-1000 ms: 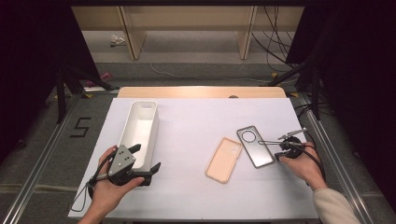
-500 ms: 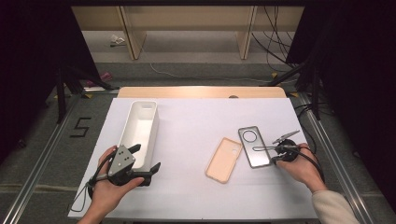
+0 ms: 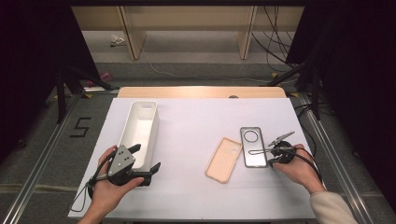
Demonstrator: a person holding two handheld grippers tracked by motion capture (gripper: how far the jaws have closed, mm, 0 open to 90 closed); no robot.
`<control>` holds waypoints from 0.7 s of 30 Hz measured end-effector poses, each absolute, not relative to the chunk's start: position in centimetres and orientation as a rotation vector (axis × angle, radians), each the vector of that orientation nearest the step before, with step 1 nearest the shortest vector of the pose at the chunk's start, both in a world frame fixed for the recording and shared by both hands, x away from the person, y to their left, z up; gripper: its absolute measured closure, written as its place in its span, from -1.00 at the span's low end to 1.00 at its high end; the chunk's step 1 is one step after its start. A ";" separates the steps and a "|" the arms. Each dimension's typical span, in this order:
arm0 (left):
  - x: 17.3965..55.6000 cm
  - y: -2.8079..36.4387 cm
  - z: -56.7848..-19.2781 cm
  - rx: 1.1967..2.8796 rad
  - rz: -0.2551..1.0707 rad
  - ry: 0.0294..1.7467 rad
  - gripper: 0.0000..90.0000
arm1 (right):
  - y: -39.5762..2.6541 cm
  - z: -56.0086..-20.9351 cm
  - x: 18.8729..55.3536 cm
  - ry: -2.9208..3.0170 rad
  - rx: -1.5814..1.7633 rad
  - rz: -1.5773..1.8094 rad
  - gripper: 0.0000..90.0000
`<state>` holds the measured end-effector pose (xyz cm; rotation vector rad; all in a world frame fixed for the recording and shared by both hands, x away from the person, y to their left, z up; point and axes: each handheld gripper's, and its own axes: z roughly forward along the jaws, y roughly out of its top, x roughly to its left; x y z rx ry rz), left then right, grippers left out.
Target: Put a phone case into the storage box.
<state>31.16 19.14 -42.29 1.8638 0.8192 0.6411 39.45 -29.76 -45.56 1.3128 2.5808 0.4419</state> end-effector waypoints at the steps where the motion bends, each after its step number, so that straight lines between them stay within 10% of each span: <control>1: 31.2 19.1 -42.3 1.864 0.642 0.819 -0.78 | -29.7 -45.6 39.4 2.581 1.314 0.442 1.00; 11: 31.2 19.1 -42.3 1.862 0.641 0.820 -0.78 | -29.9 -45.4 39.5 2.576 1.279 0.425 1.00; 21: 31.2 19.1 -42.4 1.868 0.639 0.819 -0.78 | -29.7 -44.2 39.6 2.582 1.088 0.407 0.24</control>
